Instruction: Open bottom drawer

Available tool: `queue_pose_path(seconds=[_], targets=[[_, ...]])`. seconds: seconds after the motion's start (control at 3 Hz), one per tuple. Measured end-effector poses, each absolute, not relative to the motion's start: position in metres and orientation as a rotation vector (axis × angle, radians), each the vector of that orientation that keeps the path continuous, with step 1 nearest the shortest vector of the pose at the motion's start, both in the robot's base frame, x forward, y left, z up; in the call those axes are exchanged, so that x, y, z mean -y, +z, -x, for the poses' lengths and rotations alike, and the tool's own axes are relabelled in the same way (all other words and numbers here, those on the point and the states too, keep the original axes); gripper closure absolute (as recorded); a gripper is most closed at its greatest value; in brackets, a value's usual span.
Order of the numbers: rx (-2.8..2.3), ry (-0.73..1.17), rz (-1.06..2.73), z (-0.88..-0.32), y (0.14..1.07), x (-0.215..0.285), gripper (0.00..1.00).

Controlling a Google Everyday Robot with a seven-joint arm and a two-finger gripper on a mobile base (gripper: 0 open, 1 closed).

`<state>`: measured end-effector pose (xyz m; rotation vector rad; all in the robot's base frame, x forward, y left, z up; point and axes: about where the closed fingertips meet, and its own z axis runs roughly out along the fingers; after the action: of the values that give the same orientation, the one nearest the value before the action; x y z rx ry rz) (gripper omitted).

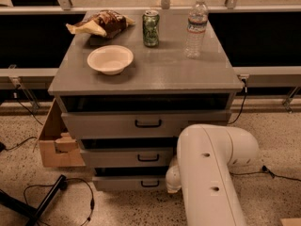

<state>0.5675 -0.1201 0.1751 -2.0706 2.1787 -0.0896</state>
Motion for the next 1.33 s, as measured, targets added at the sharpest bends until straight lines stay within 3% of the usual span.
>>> queue_pose_path(seconds=[0.33, 0.67, 1.0, 1.33], targets=[[-2.179, -0.088, 2.07, -0.567, 0.18, 0.12, 0.84], [-2.179, -0.088, 2.07, -0.567, 0.188, 0.12, 1.0], [-2.179, -0.088, 2.07, -0.567, 0.189, 0.12, 0.82], [-2.179, -0.089, 2.07, -0.567, 0.191, 0.12, 0.59]])
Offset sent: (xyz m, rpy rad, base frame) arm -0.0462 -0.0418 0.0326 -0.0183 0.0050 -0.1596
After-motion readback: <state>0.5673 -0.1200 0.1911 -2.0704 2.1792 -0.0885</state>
